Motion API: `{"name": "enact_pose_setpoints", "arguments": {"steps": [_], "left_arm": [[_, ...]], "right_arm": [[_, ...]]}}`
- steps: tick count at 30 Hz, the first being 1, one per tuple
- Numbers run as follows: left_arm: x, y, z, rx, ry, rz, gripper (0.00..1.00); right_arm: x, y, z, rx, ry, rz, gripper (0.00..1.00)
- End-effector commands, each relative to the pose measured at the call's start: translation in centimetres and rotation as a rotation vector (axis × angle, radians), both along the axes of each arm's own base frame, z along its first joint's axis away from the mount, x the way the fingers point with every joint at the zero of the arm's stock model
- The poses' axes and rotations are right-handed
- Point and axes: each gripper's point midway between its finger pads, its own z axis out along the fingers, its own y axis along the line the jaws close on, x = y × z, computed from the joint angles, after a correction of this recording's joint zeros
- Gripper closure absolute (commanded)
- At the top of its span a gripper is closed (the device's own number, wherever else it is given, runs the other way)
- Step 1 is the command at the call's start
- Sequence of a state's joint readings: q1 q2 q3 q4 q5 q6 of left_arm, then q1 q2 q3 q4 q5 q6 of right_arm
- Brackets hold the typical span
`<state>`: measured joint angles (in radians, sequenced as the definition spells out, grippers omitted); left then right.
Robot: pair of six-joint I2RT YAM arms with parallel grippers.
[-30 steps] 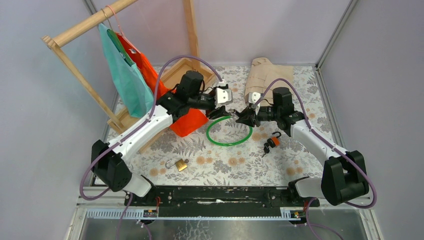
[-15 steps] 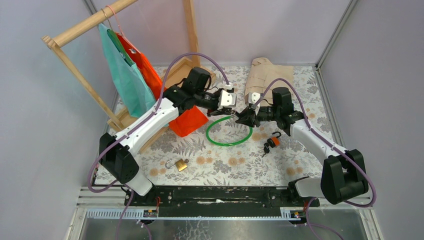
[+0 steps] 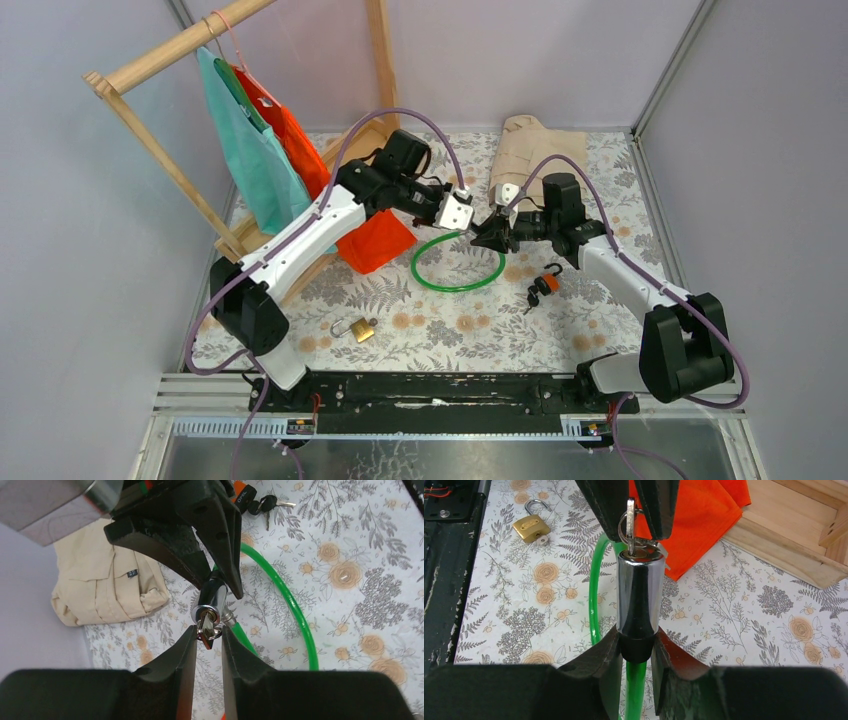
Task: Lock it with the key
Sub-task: Lock the lock at the center of the board.
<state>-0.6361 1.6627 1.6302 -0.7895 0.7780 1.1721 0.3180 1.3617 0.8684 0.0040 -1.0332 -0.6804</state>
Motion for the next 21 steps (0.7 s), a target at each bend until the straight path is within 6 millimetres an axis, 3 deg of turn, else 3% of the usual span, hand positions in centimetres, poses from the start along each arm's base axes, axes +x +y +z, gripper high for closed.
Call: {"name": "enact_pose_setpoints", "arguments": {"steps": [1, 11, 17, 21], "left_arm": [[-0.2, 0.1, -0.8, 0.075, -0.14, -0.134, 1.0], [1.1, 0.2, -1.2, 0.194, -0.388, -0.227, 1.0], [2.3, -0.1, -0.1, 0.244, -0.499, -0.223, 1.0], [2.8, 0.0, 0.6, 0.247, -0.513, -0.191, 0.9]], "right_arm": [[-1.9, 0.0, -2.0, -0.036, 0.127, 0.029, 1.0], [-1.8, 0.0, -2.1, -0.039, 0.136, 0.029, 1.0], [-1.8, 0.0, -2.3, -0.041, 0.144, 0.027, 1.0], [-1.8, 0.1, -2.2, -0.041, 0.142, 0.026, 1.0]]}}
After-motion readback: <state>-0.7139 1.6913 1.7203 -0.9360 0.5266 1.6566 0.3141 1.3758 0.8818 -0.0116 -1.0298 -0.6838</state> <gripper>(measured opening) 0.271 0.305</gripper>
